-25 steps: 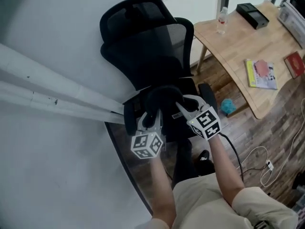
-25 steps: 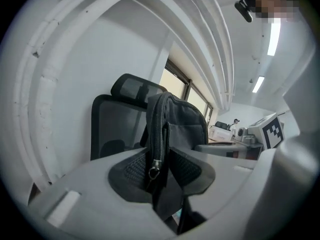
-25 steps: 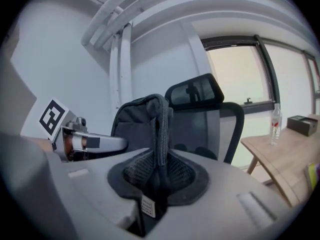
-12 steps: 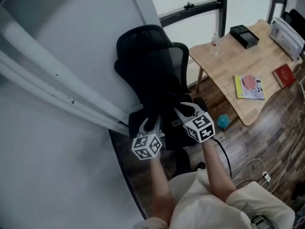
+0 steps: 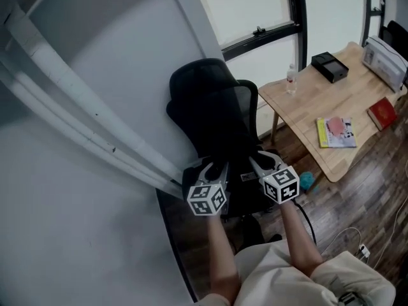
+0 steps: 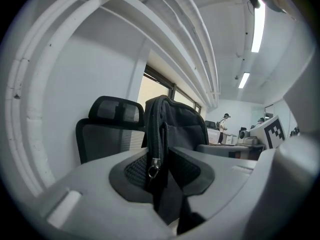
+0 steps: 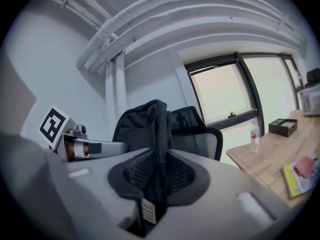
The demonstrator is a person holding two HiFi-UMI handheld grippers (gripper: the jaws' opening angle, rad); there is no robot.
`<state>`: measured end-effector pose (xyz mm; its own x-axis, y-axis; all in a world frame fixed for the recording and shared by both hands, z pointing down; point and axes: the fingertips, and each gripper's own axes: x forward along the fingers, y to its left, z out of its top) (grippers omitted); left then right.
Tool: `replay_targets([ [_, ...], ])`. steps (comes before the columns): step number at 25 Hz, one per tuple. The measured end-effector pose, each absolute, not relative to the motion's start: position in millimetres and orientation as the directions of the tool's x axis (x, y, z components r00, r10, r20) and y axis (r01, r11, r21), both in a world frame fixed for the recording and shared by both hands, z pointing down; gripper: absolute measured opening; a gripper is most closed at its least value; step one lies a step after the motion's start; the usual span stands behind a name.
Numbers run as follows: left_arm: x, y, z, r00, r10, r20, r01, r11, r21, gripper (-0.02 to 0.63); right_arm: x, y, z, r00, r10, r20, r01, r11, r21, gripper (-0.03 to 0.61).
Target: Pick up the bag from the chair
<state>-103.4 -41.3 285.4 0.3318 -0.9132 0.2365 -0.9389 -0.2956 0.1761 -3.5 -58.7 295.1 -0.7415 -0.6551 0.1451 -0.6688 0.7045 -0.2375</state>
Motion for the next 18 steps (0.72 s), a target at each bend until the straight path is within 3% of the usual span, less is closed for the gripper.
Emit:
replay_targets([
  [18, -89, -9, 286, 0.288, -0.935, 0.206, -0.950, -0.252, 0.185, 0.104, 11, -33, 286, -0.735, -0.661, 0.151, -0.678, 0.714, -0.174, 0.072],
])
